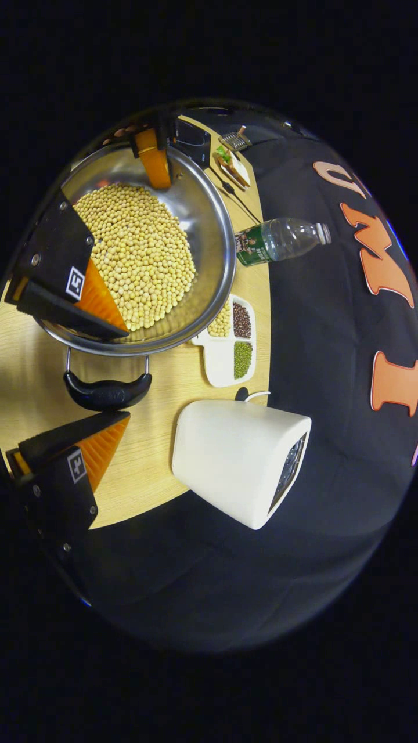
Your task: First push the handle of the pot to place it horizontally, then grasp the pot with both hands and set it on the induction cooktop.
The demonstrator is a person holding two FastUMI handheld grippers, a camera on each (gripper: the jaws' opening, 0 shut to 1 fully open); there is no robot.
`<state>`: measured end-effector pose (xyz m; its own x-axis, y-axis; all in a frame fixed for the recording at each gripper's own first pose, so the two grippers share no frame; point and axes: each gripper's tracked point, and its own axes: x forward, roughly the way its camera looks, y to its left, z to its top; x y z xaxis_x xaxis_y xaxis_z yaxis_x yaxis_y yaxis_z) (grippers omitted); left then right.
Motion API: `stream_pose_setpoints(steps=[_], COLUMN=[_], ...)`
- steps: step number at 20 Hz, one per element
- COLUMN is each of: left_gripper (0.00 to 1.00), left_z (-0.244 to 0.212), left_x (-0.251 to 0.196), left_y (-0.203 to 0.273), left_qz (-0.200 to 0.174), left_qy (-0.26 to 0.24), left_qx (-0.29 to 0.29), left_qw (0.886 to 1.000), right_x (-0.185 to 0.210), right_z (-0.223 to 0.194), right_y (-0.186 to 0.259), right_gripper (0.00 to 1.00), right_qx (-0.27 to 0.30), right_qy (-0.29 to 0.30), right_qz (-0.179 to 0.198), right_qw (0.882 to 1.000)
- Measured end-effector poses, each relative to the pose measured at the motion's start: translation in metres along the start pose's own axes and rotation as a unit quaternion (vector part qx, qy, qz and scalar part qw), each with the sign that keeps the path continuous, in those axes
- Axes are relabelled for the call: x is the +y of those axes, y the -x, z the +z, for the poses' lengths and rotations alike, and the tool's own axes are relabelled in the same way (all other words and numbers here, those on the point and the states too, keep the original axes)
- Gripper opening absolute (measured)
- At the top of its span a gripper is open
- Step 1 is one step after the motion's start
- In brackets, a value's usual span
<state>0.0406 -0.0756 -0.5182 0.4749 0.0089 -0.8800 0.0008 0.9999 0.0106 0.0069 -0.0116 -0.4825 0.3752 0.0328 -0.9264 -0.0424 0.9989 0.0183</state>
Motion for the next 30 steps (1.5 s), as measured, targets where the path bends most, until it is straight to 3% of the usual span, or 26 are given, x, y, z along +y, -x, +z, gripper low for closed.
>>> stream_pose_setpoints(steps=[1,6,7,11,12,17,23,27,28,30], left_gripper=[0.76,0.74,0.74,0.83,0.81,0.72,0.72,0.69,0.71,0.68], left_z=[0.001,0.003,0.003,0.005,0.006,0.011,0.013,0.021,0.025,0.029], left_x=[0.002,0.002,0.003,0.003,0.002,0.001,0.003,0.012,0.015,0.023], left_y=[0.001,0.001,0.002,0.0,0.0,-0.002,0.008,0.028,0.035,0.049], left_qz=[0.004,0.009,0.01,0.02,0.024,0.011,0.022,0.024,0.025,0.026], left_qy=[-0.004,-0.005,-0.006,-0.028,-0.033,0.003,-0.007,-0.013,-0.015,-0.017], left_qx=[-0.001,-0.012,-0.013,-0.03,-0.035,-0.048,-0.052,-0.065,-0.07,-0.079], left_qw=[1.0,1.0,1.0,0.999,0.999,0.999,0.998,0.998,0.997,0.996], right_x=[-0.002,-0.002,-0.004,-0.002,-0.002,-0.002,0.006,0.014,0.017,0.024], right_z=[0.0,0.001,0.002,0.005,0.006,-0.001,-0.004,0.003,0.006,0.011], right_y=[0.001,0.001,0.002,0.001,0.001,0.008,0.016,0.036,0.042,0.055], right_gripper=[0.72,0.67,0.72,0.74,0.74,0.66,0.57,0.56,0.52,0.56], right_qx=[-0.001,-0.007,-0.011,-0.023,-0.023,-0.008,-0.006,-0.018,-0.022,-0.031], right_qy=[-0.001,0.015,0.019,0.054,0.058,0.041,-0.012,-0.016,-0.011,-0.005], right_qz=[-0.001,-0.003,-0.008,-0.024,-0.026,-0.026,-0.007,-0.008,-0.008,-0.008], right_qw=[1.0,1.0,1.0,0.998,0.998,0.999,1.0,1.0,1.0,0.999])
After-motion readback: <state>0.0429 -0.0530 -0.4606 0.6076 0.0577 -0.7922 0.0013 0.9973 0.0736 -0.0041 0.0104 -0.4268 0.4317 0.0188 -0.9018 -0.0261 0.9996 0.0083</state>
